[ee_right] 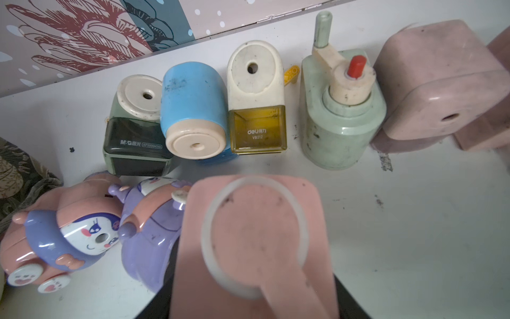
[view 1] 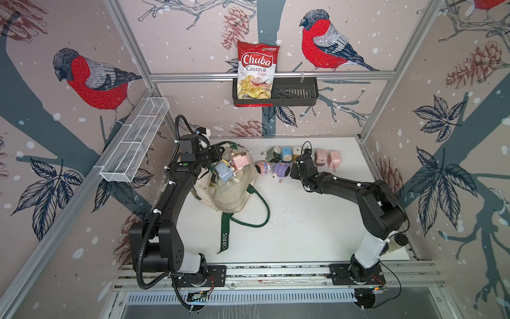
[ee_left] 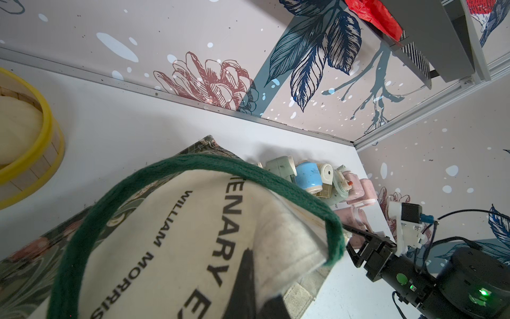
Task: Take out the pencil sharpeners from the tote bags
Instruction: Place the pencil sharpener at the center of the board.
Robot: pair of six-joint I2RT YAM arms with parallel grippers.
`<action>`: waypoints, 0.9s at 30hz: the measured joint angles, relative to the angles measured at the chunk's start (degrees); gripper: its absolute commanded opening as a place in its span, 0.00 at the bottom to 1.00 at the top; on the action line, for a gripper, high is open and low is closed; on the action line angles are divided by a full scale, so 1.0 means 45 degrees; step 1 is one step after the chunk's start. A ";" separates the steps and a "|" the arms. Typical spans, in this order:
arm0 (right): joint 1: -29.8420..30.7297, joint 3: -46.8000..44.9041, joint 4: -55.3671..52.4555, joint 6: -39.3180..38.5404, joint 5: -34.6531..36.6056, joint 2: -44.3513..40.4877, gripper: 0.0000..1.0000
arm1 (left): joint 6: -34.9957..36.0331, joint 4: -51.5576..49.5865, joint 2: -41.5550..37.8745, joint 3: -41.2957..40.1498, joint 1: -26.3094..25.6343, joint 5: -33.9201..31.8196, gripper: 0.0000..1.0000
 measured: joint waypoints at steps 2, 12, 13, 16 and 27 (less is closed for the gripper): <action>0.0000 0.0160 -0.0199 0.0194 -0.0053 0.0175 0.60 | 0.0000 0.0000 0.0000 0.0000 0.0000 0.0000 0.00; -0.0136 0.1054 -0.0937 0.0306 -0.0219 0.1161 0.61 | -0.0005 0.0000 0.0000 0.0000 0.0000 0.0000 0.00; -0.0131 0.1088 -0.1020 0.0311 -0.0223 0.1180 0.61 | -0.0005 0.0000 0.0000 0.0000 0.0000 0.0000 0.00; -0.0136 0.1209 -0.1141 0.0355 -0.0223 0.1287 0.61 | 0.0000 0.0000 0.0000 0.0000 0.0000 0.0000 0.00; -0.0131 0.1807 -0.1496 0.0617 -0.0214 0.1914 0.65 | 0.0000 -0.0005 0.0000 0.0000 0.0000 0.0000 0.00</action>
